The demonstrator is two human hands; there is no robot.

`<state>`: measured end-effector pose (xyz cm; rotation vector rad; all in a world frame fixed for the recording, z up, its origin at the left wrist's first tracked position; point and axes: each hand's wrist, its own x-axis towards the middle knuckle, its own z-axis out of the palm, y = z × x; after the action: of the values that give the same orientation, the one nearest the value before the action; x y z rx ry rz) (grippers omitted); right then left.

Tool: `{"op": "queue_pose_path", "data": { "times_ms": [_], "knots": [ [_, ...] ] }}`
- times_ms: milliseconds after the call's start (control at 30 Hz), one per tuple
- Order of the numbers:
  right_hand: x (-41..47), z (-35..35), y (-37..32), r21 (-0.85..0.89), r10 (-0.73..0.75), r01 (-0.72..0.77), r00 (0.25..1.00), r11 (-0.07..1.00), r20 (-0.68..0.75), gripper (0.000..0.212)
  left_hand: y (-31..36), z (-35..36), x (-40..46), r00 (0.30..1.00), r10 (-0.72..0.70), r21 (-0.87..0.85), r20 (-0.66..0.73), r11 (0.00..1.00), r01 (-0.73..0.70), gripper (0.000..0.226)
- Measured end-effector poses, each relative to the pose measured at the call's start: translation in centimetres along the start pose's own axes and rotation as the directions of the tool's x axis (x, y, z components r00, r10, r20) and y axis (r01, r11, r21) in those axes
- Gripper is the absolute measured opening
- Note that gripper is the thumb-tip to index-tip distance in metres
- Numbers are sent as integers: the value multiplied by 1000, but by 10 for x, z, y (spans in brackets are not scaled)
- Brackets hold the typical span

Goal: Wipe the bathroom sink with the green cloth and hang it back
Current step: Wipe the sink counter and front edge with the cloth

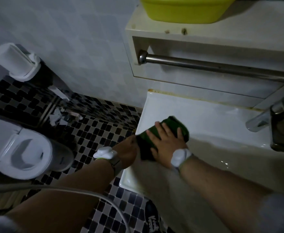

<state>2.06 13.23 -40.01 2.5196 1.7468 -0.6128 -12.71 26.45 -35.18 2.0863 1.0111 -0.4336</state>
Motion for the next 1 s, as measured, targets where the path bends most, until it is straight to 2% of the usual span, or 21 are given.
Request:
{"op": "queue_pose_path", "data": {
  "times_ms": [100,167,233,300,333,433,500,567,733,800,867,1000],
  "knots": [
    [36,-27,16,-40,123,-121,991,992,54,69,-11,-3,-5,995,-84,85,50,993,80,50],
    [65,-47,17,-135,217,-204,972,969,88,74,-21,-1,-6,992,-106,105,73,990,98,47],
    [86,-60,13,-248,239,-218,969,944,59,77,-30,-1,-7,988,-131,77,85,989,124,41],
    [97,-58,12,-315,142,-157,987,936,-71,79,-42,3,-5,989,-112,48,97,993,108,38],
    [101,-53,12,-293,78,-110,990,950,-119,79,-43,3,-7,989,-105,21,104,994,103,37],
    [102,-35,16,-82,-43,32,990,996,-137,71,-37,1,-16,990,-116,-48,85,992,120,36],
    [101,-24,16,-79,-120,108,977,991,-174,64,-35,1,-19,991,-117,-27,59,992,119,37],
    [100,-19,7,-77,-119,105,973,991,-198,60,-42,3,-19,990,-136,-47,28,989,138,37],
    [82,-5,-47,19,86,-84,986,996,-142,58,-53,7,-22,970,-234,-180,-74,959,217,45],
    [66,4,-74,10,108,-108,988,994,-112,58,-54,5,-23,965,-241,-227,-101,950,214,51],
    [43,18,-101,-29,33,-34,998,999,-61,59,-56,2,-26,965,-245,-261,-98,942,212,54],
    [6,44,-129,-54,-188,190,981,980,47,80,-58,0,-29,970,-238,-354,-51,912,206,44]
  ]
}}
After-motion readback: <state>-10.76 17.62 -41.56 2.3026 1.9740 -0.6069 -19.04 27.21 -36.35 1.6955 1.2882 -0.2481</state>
